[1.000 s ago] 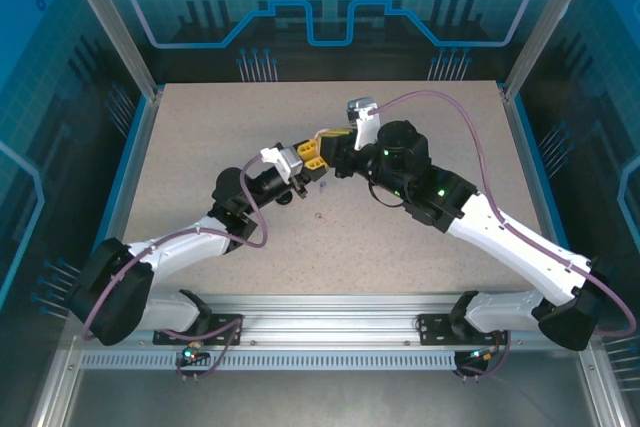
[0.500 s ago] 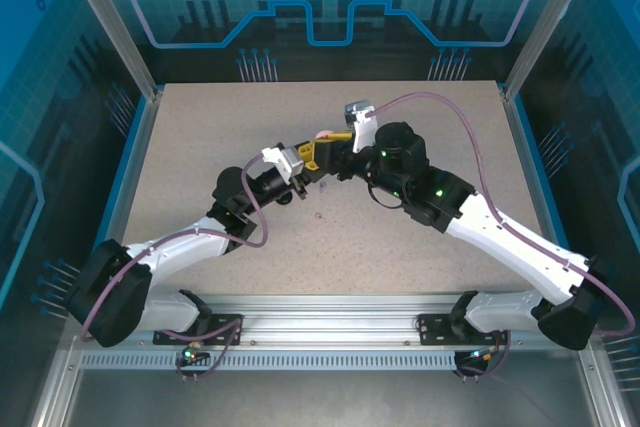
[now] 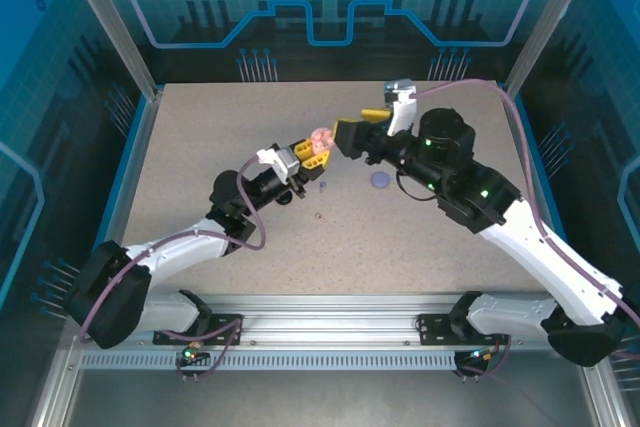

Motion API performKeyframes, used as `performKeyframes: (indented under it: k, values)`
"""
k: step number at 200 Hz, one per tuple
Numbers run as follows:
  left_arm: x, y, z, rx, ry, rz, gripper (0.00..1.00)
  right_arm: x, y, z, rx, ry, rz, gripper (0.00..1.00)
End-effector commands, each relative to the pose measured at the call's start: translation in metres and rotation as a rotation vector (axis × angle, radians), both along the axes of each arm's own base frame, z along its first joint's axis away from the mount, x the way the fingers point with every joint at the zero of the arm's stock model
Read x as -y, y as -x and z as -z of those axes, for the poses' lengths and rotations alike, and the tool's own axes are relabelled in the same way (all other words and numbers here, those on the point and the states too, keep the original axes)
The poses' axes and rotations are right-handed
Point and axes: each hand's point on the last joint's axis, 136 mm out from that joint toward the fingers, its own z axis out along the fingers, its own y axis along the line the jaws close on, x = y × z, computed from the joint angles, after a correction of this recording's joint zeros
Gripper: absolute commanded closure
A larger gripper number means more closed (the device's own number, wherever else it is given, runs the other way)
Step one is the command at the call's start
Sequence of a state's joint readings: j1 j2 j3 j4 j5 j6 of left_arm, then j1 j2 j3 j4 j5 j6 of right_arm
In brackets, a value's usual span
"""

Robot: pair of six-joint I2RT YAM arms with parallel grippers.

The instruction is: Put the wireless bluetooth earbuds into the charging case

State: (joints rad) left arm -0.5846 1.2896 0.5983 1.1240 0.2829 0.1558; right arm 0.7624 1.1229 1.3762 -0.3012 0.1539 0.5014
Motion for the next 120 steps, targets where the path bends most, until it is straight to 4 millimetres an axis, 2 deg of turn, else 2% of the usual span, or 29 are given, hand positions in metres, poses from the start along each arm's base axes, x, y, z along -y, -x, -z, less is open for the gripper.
performKeyframes:
  k: [1, 32, 65, 86, 120]
  values:
    - [-0.011, 0.011, -0.017, 0.038, 0.061, -0.018, 1.0, 0.024, -0.006, 0.021, -0.083, 0.025, 0.085, 0.27]
    - [-0.022, 0.015, -0.015, 0.025, 0.069, -0.054, 1.0, 0.042, -0.019, 0.071, -0.206, 0.063, 0.168, 0.26]
    - [-0.033, 0.02, -0.013, 0.016, 0.067, -0.09, 1.0, 0.048, -0.029, 0.129, -0.328, 0.137, 0.215, 0.26]
    - [-0.04, 0.022, -0.014, 0.014, 0.074, -0.115, 1.0, 0.041, -0.035, 0.165, -0.406, 0.191, 0.207, 0.27]
    - [-0.054, 0.022, -0.015, 0.01, 0.101, -0.154, 1.0, 0.013, -0.039, 0.221, -0.512, 0.308, 0.138, 0.27]
